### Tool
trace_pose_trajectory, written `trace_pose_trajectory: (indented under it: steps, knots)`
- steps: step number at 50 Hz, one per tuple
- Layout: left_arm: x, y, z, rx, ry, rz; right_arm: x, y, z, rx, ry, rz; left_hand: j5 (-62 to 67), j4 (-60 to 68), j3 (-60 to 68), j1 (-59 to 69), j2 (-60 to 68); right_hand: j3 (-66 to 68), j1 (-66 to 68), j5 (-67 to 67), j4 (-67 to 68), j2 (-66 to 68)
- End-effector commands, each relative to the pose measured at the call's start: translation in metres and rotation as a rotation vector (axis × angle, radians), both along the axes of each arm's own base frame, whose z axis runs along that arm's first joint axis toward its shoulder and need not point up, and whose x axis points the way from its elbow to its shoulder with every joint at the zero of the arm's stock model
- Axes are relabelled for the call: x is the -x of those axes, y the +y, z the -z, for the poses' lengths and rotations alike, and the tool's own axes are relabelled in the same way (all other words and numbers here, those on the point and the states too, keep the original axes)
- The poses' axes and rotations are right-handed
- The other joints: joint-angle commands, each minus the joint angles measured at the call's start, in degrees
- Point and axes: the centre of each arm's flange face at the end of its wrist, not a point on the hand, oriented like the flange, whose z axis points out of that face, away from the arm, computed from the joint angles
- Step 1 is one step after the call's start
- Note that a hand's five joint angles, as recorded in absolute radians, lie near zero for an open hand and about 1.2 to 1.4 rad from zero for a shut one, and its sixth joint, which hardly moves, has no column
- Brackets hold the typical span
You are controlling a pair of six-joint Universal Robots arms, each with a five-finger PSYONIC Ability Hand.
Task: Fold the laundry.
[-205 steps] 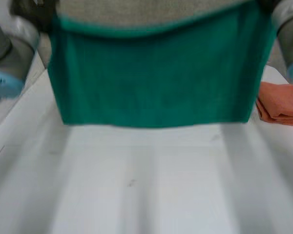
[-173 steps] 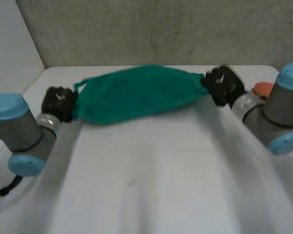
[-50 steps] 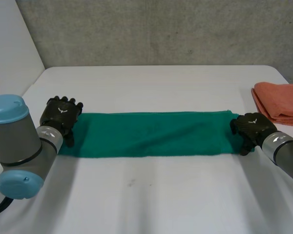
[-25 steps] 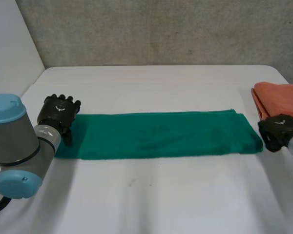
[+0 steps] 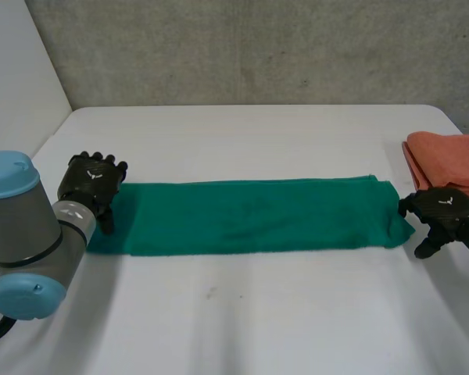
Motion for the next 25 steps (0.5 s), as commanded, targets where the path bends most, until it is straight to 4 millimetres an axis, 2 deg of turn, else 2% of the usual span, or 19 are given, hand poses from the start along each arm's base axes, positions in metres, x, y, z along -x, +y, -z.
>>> trace_pose_trajectory:
  steps: [1, 6, 8, 9, 12, 16, 21, 25]
  knots:
    - [-0.001, 0.000, 0.001, -0.001, 0.000, -0.003, -0.011, -0.003, -0.005, 0.035, 0.002, -0.028, -2.4, -1.3, -1.6, -0.8, -1.3, 2.5, 6.3, 2.6, 2.5, 2.3]
    - [-0.001, 0.000, 0.001, -0.001, 0.000, -0.003, -0.011, -0.004, -0.008, 0.062, 0.020, -0.010, -2.4, -1.3, -1.6, -0.8, -1.3, 3.1, 6.8, 3.1, 3.0, 2.8]
    - [-0.001, 0.000, 0.001, -0.001, 0.000, -0.003, -0.010, -0.005, -0.018, 0.093, 0.025, 0.001, -2.4, -1.3, -1.6, -0.8, -1.3, 2.4, 6.1, 2.4, 2.3, 2.2]
    - [-0.001, -0.001, 0.000, 0.000, 0.000, -0.004, -0.009, -0.005, -0.033, 0.131, 0.022, 0.012, -2.4, -1.3, -1.6, -0.8, -1.3, 1.2, 5.0, 1.3, 1.2, 1.0]
    - [-0.001, -0.001, 0.001, -0.002, 0.001, -0.004, -0.009, -0.004, -0.050, 0.170, -0.001, 0.019, -2.4, -1.3, -1.6, -0.8, -1.3, -0.8, 2.9, -0.8, -0.9, -1.0]
    - [-0.001, 0.000, 0.001, -0.001, 0.000, -0.001, -0.008, -0.005, -0.049, 0.164, -0.006, 0.021, -2.4, -1.3, -1.6, -0.8, -1.3, -1.7, 2.1, -1.6, -1.7, -1.9]
    - [0.000, 0.000, 0.002, -0.005, 0.002, 0.000, -0.011, -0.005, -0.028, 0.100, -0.010, 0.009, -2.4, -1.3, -1.6, -0.8, -1.3, -1.0, 2.8, -0.9, -1.1, -1.2]
    - [0.000, 0.000, 0.002, -0.007, 0.010, 0.000, -0.012, -0.007, -0.019, 0.077, -0.012, 0.002, -2.4, -1.3, -1.6, -0.8, -1.3, 0.4, 4.1, 0.4, 0.3, 0.1]
